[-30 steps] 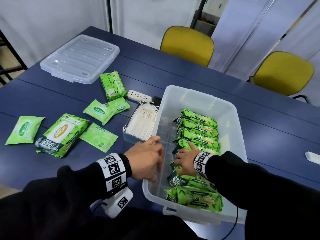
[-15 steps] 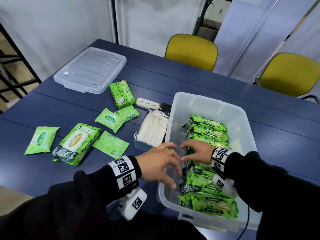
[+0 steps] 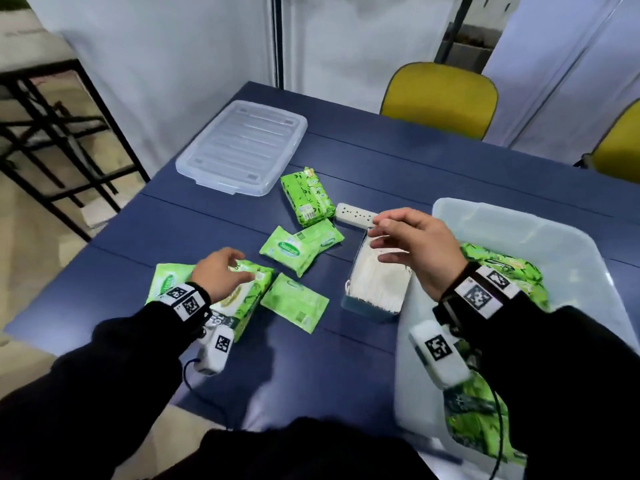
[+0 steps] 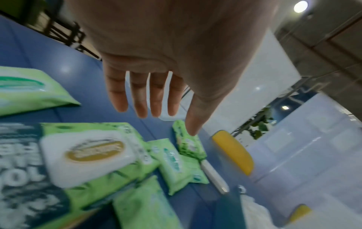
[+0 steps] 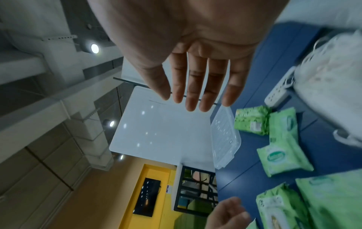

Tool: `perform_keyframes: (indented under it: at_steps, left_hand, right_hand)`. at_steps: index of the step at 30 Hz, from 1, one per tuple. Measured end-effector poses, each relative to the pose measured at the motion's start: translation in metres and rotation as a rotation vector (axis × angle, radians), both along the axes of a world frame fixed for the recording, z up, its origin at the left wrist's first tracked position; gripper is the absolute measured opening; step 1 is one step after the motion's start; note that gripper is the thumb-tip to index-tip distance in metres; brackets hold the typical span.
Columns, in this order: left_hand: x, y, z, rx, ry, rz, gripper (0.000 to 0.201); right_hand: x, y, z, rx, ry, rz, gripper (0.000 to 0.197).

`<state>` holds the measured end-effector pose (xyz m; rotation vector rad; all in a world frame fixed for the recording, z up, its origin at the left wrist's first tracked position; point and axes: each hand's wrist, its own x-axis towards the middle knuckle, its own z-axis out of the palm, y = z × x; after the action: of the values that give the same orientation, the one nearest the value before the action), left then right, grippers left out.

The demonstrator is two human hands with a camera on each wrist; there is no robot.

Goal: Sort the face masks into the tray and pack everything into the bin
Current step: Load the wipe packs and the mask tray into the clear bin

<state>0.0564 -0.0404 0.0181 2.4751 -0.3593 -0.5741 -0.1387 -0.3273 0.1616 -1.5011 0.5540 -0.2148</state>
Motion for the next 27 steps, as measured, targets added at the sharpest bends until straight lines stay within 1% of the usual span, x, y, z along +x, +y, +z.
perform_keyframes:
  at_steps: [3, 6, 8, 11, 13, 16, 17, 18, 20, 21, 24, 25, 26, 27]
  left_hand:
    - [0.020, 0.023, -0.028, 0.108, 0.045, 0.015, 0.079]
    - [0.029, 0.032, -0.050, 0.185, 0.112, 0.003, 0.097]
    - [0.033, 0.033, -0.059, 0.212, 0.183, -0.021, 0.106]
    - [0.034, 0.029, -0.069, 0.267, 0.276, -0.086, 0.114]
    - [0.038, 0.027, -0.075, 0.303, 0.296, -0.121, 0.121]
    - [0.052, 0.029, -0.081, 0.313, 0.334, -0.125, 0.133]
    - [0.057, 0.030, -0.081, 0.310, 0.363, -0.126, 0.132]
    - [0.062, 0.030, -0.082, 0.299, 0.388, -0.138, 0.125]
    - [0.070, 0.031, -0.083, 0.255, 0.405, -0.151, 0.099]
    - [0.073, 0.031, -0.084, 0.227, 0.404, -0.138, 0.094]
    - [0.085, 0.028, -0.093, 0.152, 0.418, -0.030, 0.119]
    - [0.089, 0.029, -0.096, 0.113, 0.438, 0.004, 0.119]
    - [0.092, 0.030, -0.098, 0.065, 0.467, 0.044, 0.115]
    - [0.095, 0.032, -0.100, 0.011, 0.495, 0.094, 0.106]
  right_hand:
    - [0.042, 0.028, -0.016, 0.071, 0.066, 0.016, 0.007]
    - [0.083, 0.043, -0.046, 0.147, 0.177, -0.027, 0.011]
    - [0.112, 0.041, -0.071, 0.134, 0.266, -0.068, 0.012]
    - [0.155, 0.025, -0.108, -0.002, 0.362, -0.127, 0.023]
    - [0.183, 0.015, -0.126, -0.099, 0.382, -0.168, 0.035]
    - [0.217, 0.003, -0.148, -0.278, 0.437, -0.198, 0.050]
    - [0.227, -0.001, -0.154, -0.347, 0.471, -0.189, 0.056]
    - [0.238, -0.005, -0.160, -0.410, 0.506, -0.174, 0.064]
    - [0.259, -0.010, -0.168, -0.520, 0.580, -0.116, 0.079]
    - [0.268, -0.012, -0.173, -0.578, 0.618, -0.082, 0.085]
    - [0.302, -0.015, -0.186, -0.742, 0.720, -0.003, 0.096]
    - [0.313, -0.015, -0.192, -0.784, 0.741, 0.021, 0.099]
    - [0.321, -0.015, -0.197, -0.817, 0.758, 0.046, 0.102]
    - [0.330, -0.015, -0.203, -0.845, 0.775, 0.072, 0.105]
